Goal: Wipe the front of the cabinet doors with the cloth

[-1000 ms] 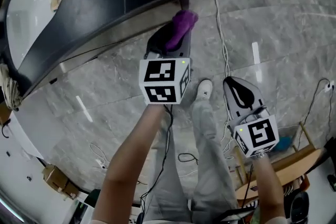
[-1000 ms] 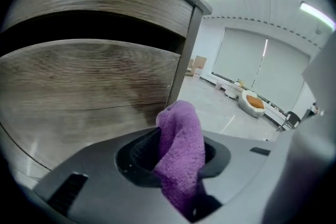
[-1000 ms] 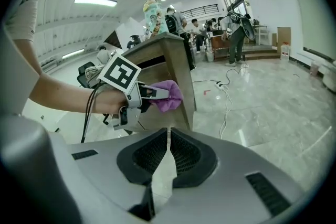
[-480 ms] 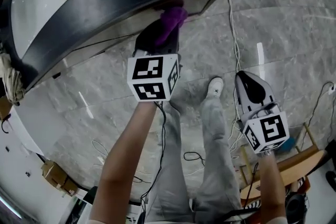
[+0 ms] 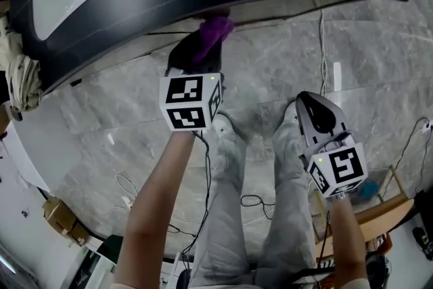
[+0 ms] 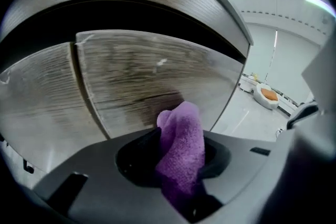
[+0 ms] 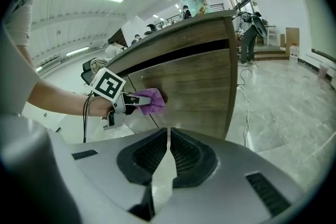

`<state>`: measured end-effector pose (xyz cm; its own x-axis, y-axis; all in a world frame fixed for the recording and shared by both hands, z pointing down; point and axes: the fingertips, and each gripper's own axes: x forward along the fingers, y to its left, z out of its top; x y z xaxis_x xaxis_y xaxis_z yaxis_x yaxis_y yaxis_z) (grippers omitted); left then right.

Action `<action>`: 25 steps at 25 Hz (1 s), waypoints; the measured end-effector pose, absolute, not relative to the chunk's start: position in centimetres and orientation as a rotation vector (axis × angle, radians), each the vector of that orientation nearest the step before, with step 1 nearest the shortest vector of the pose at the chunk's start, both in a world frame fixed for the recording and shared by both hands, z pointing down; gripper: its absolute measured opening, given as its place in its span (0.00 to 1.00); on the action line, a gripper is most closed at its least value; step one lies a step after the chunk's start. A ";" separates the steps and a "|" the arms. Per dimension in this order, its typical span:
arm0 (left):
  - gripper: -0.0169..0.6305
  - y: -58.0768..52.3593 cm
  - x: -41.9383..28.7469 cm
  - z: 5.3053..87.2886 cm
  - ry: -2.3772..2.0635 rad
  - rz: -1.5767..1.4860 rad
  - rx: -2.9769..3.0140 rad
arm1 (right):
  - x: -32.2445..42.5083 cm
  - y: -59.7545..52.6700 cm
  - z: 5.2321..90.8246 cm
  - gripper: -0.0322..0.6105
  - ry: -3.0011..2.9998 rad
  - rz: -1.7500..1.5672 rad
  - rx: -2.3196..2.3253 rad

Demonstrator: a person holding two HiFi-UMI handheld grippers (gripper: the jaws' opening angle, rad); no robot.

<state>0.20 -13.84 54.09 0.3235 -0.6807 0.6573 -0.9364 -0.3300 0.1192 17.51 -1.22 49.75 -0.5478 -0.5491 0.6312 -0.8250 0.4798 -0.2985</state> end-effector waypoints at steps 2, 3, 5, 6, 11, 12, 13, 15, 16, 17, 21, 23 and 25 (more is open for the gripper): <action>0.21 -13.6 -1.8 54.3 -1.424 0.702 2.104 | 15.6 -1.3 49.8 0.11 -2.278 0.813 1.131; 0.21 -13.5 -2.8 54.4 -1.427 0.704 2.099 | 14.8 -1.3 49.8 0.11 -2.278 0.813 1.129; 0.21 -13.1 -4.5 54.6 -1.435 0.708 2.085 | 13.4 -1.4 49.8 0.11 -2.277 0.811 1.127; 0.21 -13.0 -5.4 54.7 -1.440 0.709 2.077 | 12.8 -1.4 49.8 0.11 -2.276 0.810 1.128; 0.21 -12.2 -9.3 54.9 -1.479 0.717 2.024 | 9.7 -1.2 49.5 0.11 -2.287 0.825 1.122; 0.21 -12.1 -9.6 54.8 -1.487 0.719 2.018 | 9.1 -1.0 49.4 0.11 -2.296 0.832 1.114; 0.21 -12.0 -9.8 54.7 -1.498 0.718 2.008 | 8.6 -0.9 49.3 0.11 -2.306 0.837 1.102; 0.21 -11.6 -9.5 54.4 -1.519 0.708 1.987 | 8.2 -0.5 49.2 0.11 -2.323 0.844 1.072; 0.21 -11.1 -8.8 54.4 -1.517 0.706 1.981 | 8.5 -0.3 49.2 0.11 -2.326 0.848 1.062; 0.21 -10.6 -7.8 54.5 -1.504 0.709 1.982 | 9.0 -0.2 49.3 0.11 -2.326 0.852 1.057; 0.21 -8.7 -1.0 55.5 -1.420 0.761 2.044 | 13.1 -0.2 49.2 0.11 -2.337 0.862 1.064; 0.21 -8.1 3.4 56.1 -1.386 0.772 2.062 | 16.0 0.0 49.4 0.11 -2.339 0.868 1.045; 0.21 -7.7 8.6 56.6 -1.341 0.769 2.084 | 19.4 0.4 50.0 0.11 -2.333 0.867 1.008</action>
